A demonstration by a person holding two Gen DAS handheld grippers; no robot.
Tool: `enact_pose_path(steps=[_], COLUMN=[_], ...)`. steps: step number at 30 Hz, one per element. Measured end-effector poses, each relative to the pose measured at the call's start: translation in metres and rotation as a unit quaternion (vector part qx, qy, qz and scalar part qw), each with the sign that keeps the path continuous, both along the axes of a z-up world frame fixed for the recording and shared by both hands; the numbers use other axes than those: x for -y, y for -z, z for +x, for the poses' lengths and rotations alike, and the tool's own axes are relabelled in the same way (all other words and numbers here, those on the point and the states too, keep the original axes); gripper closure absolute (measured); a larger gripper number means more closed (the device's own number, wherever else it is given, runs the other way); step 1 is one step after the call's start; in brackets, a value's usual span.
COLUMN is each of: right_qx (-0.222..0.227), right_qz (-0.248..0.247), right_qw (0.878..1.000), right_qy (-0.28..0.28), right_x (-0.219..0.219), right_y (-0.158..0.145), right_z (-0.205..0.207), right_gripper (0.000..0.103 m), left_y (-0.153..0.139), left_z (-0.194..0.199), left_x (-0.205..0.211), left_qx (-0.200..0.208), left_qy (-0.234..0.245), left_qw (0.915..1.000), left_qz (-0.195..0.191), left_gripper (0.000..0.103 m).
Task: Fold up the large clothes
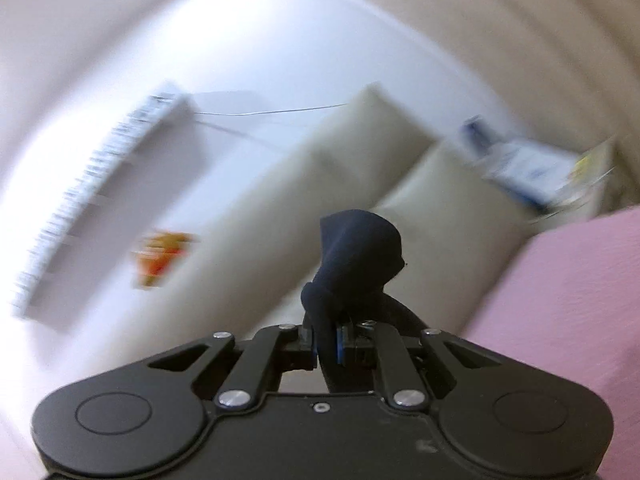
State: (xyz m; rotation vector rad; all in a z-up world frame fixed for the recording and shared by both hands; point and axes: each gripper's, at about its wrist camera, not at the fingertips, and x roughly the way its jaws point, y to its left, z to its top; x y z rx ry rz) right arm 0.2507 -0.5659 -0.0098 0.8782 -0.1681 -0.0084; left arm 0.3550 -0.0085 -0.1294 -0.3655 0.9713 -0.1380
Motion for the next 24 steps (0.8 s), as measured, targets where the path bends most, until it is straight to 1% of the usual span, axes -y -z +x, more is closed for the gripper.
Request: enact_pose_path(steps=[2,5,7,9,12,16,18,20,22,24], right_qx=[0.04,0.081,0.1,0.099,0.067,0.011,-0.019,-0.057,-0.086,-0.118], right_qz=[-0.002,-0.036,-0.062,-0.087,-0.121,-0.198,-0.207,-0.204,-0.202,-0.213], right_qw=[0.998,0.989,0.98,0.972,0.958,0.937,0.927,0.917,0.906,0.893], right_qy=[-0.049,-0.114,-0.159,-0.197,-0.25,-0.287,-0.312,-0.339,-0.363,-0.377], right_x=[-0.043,-0.113,-0.161,-0.21,-0.28,-0.365,-0.39,-0.411,-0.427,-0.438], right_y=[-0.024,-0.053,-0.064,-0.064,-0.039,0.026,0.06,0.093,0.118,0.136], right_z=[0.007,0.016,0.017,0.019,0.031,0.042,0.048,0.051,0.05,0.052], right_gripper=[0.091,0.091,0.091,0.091,0.091,0.091,0.091,0.091,0.091,0.091], left_y=[-0.012,-0.029,-0.041,-0.049,-0.056,-0.057,-0.056,-0.054,-0.052,-0.049], left_z=[-0.006,-0.014,-0.02,-0.024,-0.029,-0.035,-0.038,-0.04,-0.039,-0.04], left_x=[-0.011,-0.029,-0.044,-0.058,-0.076,-0.098,-0.108,-0.116,-0.125,-0.134], left_qx=[0.001,0.009,0.013,0.021,0.033,0.054,0.069,0.077,0.08,0.088], left_qy=[-0.004,-0.012,-0.019,-0.027,-0.036,-0.05,-0.053,-0.052,-0.052,-0.054], left_qw=[0.9999,0.9998,0.9996,0.9994,0.9988,0.9972,0.9961,0.9955,0.9952,0.9944], left_qz=[0.012,0.014,0.013,0.008,0.003,-0.013,-0.017,-0.019,-0.021,-0.022], left_gripper=[0.001,0.001,0.001,0.0,0.0,0.0,0.0,0.0,0.0,0.0])
